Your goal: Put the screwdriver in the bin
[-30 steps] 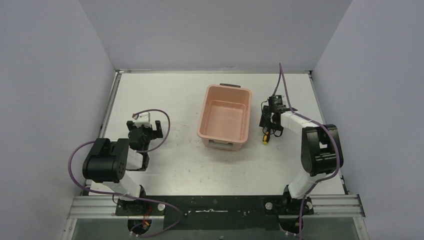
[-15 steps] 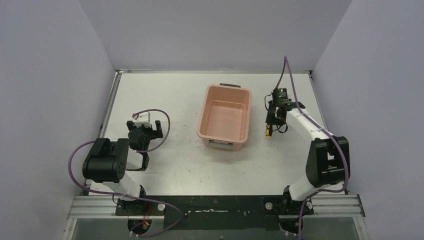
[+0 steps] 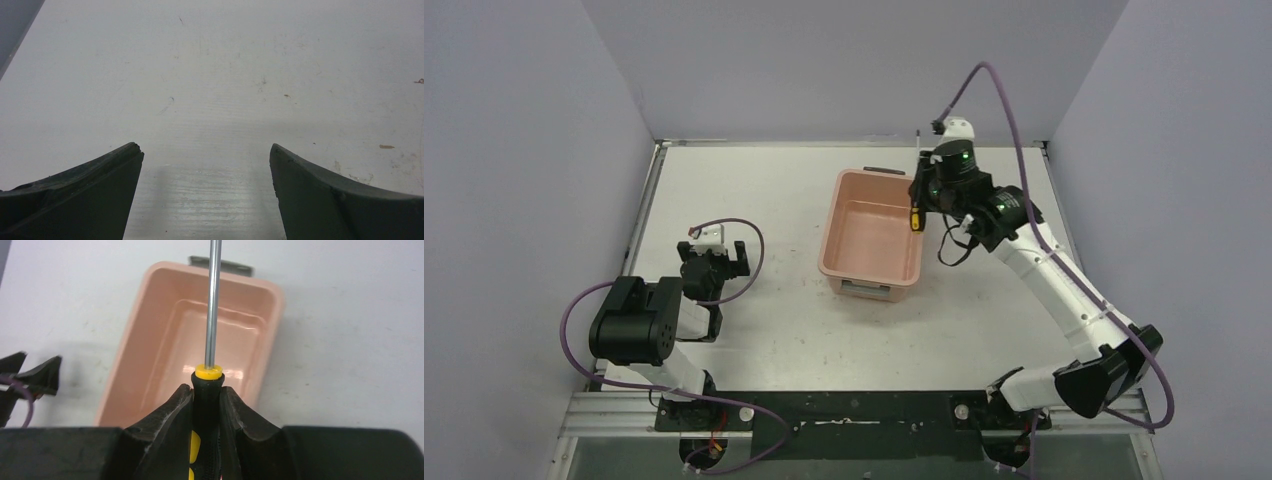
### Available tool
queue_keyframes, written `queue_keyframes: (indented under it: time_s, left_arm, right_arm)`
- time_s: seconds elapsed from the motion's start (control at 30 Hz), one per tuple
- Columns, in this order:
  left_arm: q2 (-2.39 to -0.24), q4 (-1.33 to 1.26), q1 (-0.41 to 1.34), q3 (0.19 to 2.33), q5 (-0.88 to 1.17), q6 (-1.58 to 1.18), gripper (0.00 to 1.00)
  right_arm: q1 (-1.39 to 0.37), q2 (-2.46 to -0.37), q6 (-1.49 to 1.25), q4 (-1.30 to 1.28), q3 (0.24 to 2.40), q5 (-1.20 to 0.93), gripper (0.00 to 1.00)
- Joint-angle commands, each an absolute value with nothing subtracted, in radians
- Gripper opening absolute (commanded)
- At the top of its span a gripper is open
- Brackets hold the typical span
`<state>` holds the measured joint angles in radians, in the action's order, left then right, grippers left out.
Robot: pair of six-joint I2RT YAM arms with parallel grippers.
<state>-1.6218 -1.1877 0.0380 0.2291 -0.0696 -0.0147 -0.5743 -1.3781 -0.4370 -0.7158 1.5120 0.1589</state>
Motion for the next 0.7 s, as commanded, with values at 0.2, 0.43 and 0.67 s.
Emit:
queue_keyframes:
  time_s: [0.2,0.43,0.67]
  left_arm:
    - [-1.613,-1.229,0.039,0.245,-0.057,-0.015,0.97]
    - [-1.614,-1.230,0.040,0.245,-0.057,-0.015,0.97]
    - [-1.612,-1.229,0.040,0.245,-0.057,-0.015,0.97]
  right_arm:
    - [-0.764,-1.653,-0.459,-0.644,1.594,0.262,0.00]
    - [-0.700,-1.761,-0.497,-0.533,1.432,0.167,0.00]
    - [-0.652,-1.863,-0.531,-0.414,1.310,0.063,0.00]
